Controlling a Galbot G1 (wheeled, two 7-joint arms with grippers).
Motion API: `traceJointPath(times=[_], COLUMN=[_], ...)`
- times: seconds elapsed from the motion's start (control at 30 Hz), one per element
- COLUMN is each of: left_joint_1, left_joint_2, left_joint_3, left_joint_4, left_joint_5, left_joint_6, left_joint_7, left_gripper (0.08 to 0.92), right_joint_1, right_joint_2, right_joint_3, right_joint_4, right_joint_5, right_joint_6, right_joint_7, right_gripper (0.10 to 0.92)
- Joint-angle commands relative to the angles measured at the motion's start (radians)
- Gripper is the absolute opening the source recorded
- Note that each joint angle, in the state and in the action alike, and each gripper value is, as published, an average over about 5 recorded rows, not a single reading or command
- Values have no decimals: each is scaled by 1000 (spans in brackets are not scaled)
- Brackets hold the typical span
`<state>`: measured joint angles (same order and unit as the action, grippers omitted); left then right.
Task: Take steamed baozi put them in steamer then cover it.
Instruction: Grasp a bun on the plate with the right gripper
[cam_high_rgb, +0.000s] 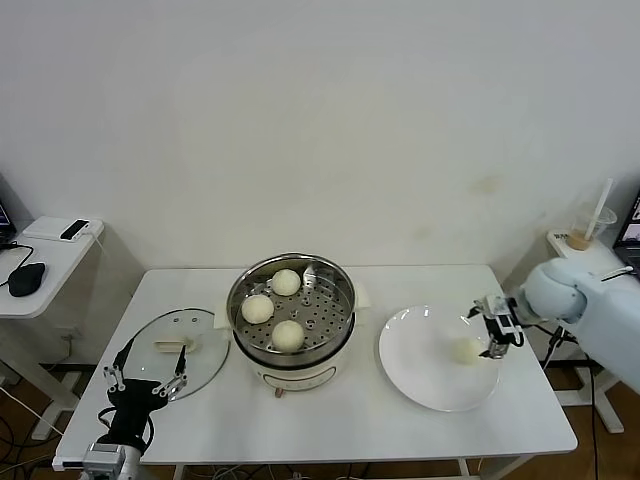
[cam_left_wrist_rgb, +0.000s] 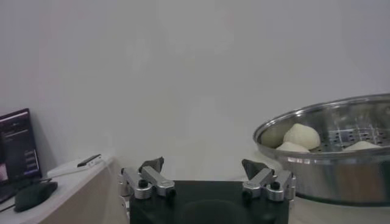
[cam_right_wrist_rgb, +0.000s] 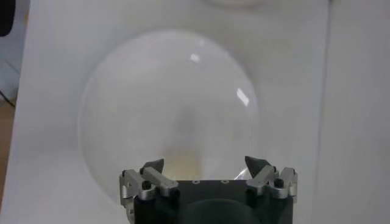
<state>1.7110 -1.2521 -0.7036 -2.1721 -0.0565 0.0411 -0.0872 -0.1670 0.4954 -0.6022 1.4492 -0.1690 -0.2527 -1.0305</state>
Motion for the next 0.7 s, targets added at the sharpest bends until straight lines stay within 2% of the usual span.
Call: traceJointPath(times=[0.03,0.4,0.7], left_joint_1=[5,9,2], left_joint_2=[-3,-3,1], left_joint_3=[-5,-17,-19], left_joint_4=[0,-2,-6], left_joint_5=[2,1,4], left_joint_6=[0,4,8], left_joint_7=[0,1,1], left_gripper=[823,823,823], right_joint_1=[-180,-140,-130], right_joint_2=[84,203,220], right_joint_3=[151,133,118], right_joint_4=[-177,-267,-270], right_joint_5=[-85,-103,-113], right_joint_6=[23,37,15], right_joint_7=[11,33,28], right_gripper=[823,823,822])
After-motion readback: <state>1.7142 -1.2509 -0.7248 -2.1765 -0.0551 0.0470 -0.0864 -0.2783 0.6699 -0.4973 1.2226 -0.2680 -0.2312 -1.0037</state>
